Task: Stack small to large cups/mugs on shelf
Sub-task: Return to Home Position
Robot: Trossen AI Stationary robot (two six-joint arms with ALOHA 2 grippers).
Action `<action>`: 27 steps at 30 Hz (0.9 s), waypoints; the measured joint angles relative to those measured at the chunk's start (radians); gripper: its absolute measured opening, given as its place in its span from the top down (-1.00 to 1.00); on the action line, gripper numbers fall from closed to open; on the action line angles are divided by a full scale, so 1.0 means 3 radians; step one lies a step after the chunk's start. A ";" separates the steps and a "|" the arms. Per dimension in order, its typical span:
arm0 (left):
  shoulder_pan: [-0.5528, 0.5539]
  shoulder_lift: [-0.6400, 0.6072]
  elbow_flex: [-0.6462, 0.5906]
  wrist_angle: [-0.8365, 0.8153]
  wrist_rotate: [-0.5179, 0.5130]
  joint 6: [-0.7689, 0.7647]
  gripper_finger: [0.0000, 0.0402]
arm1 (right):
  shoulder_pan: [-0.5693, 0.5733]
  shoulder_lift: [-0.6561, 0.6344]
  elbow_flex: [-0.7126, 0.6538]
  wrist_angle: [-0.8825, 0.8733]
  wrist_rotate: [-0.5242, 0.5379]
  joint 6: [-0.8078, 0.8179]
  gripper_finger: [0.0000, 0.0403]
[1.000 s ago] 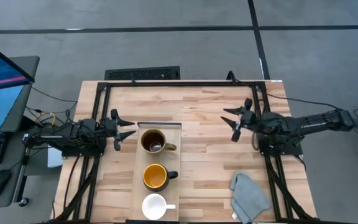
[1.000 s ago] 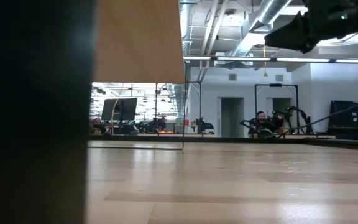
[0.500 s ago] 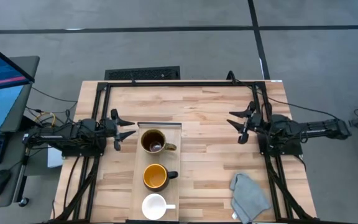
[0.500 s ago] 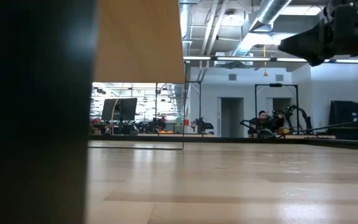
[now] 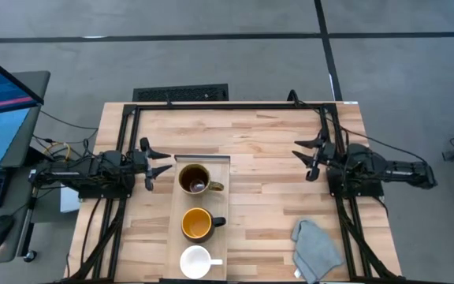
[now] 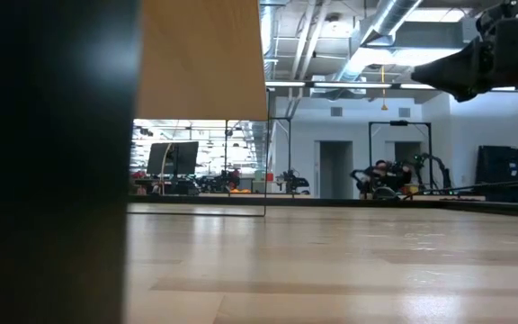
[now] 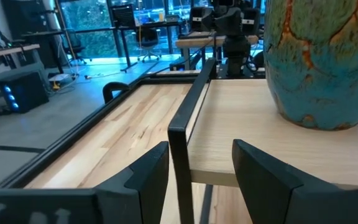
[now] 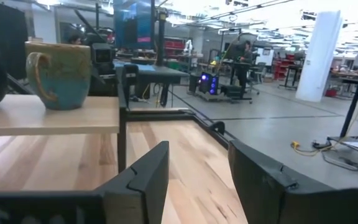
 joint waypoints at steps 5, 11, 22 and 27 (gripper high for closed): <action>0.0000 0.0000 -0.0001 0.0012 -0.0058 0.0114 0.16 | -0.0174 -0.0125 0.0003 -0.0145 -0.0134 0.0003 0.07; 0.0000 -0.0015 -0.0004 0.0043 -0.0068 0.0257 0.16 | -0.0362 -0.0122 -0.0007 -0.0273 -0.0292 0.0027 0.06; -0.0001 -0.0113 -0.0004 0.0045 -0.0073 0.0355 0.16 | -0.0560 -0.0122 -0.0219 -0.0027 -0.0453 0.0061 0.07; -0.0001 -0.0108 -0.0005 0.0076 -0.0070 0.0434 0.16 | -0.0574 -0.0122 -0.0219 -0.0034 -0.0458 0.0058 0.06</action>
